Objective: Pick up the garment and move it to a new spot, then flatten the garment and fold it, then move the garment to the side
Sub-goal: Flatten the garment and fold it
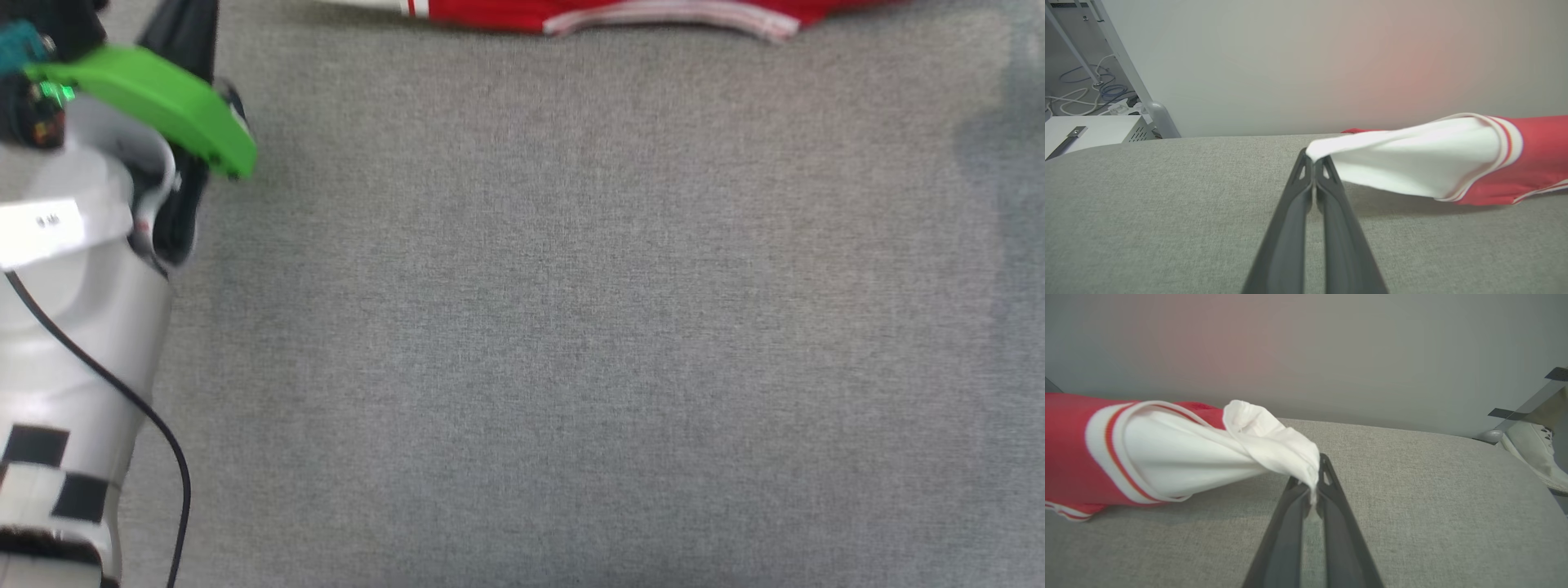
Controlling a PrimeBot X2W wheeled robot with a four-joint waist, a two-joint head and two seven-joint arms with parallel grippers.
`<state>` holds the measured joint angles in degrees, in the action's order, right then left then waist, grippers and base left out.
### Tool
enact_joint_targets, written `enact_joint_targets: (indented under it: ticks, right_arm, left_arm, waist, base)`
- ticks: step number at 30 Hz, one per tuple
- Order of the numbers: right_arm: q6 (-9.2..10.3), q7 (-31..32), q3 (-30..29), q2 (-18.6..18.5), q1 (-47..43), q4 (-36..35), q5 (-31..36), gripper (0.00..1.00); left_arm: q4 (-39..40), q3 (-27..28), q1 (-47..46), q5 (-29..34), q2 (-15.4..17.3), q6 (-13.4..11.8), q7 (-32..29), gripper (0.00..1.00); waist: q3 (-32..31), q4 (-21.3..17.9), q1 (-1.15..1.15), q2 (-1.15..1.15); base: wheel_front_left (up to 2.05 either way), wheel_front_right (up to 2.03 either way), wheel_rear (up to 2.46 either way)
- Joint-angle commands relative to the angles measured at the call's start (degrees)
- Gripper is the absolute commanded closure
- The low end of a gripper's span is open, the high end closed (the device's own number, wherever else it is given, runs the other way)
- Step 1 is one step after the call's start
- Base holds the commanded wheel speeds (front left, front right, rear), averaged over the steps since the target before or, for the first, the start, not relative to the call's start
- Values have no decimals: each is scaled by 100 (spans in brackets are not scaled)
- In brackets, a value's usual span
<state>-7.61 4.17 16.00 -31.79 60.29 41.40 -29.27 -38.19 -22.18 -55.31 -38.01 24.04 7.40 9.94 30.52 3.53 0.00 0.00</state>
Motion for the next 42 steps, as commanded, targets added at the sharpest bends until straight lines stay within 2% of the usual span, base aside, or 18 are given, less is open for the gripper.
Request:
enact_joint_targets:
  ticks: [1, 7, 16, 30, 36, 42]
  right_arm:
    - [12, 132, 19, -144, -274, -81, -186, 100]
    - [12, 824, 83, -398, -1180, -383, -773, 100]
    - [12, 1600, -117, -681, -2198, -745, -1220, 100]
    - [12, 2987, -1030, -930, -3935, -1651, -1650, 100]
    - [12, 3937, -1759, -864, -4791, -2243, -1684, 100]
    - [12, 4501, -2375, -513, -5347, -2961, -1345, 100]
  left_arm:
    - [18, -11, 252, -81, 136, 8, -58, 100]
    - [286, -343, 1145, -375, 301, 8, -519, 100]
    - [790, -419, 2055, -791, 617, -44, -1244, 100]
    - [2362, -553, 3876, -1405, 1170, -441, -2303, 100]
    - [3139, -505, 4529, -1761, 1328, -699, -2611, 100]
    - [3677, -658, 4820, -1905, 1330, -797, -2892, 100]
  waist:
    - [-546, 17, 0, 0]
    - [-1113, 29, 0, 0]
    - [-1698, 100, 0, 0]
    - [-2411, 197, 0, 0]
    - [-2450, 242, 0, 0]
    - [-2294, 298, 0, 0]
  base:
    - [0, 0, 0]
    - [0, 0, 0]
    - [0, 0, 0]
    - [0, 0, 0]
    - [0, 0, 0]
    - [0, 0, 0]
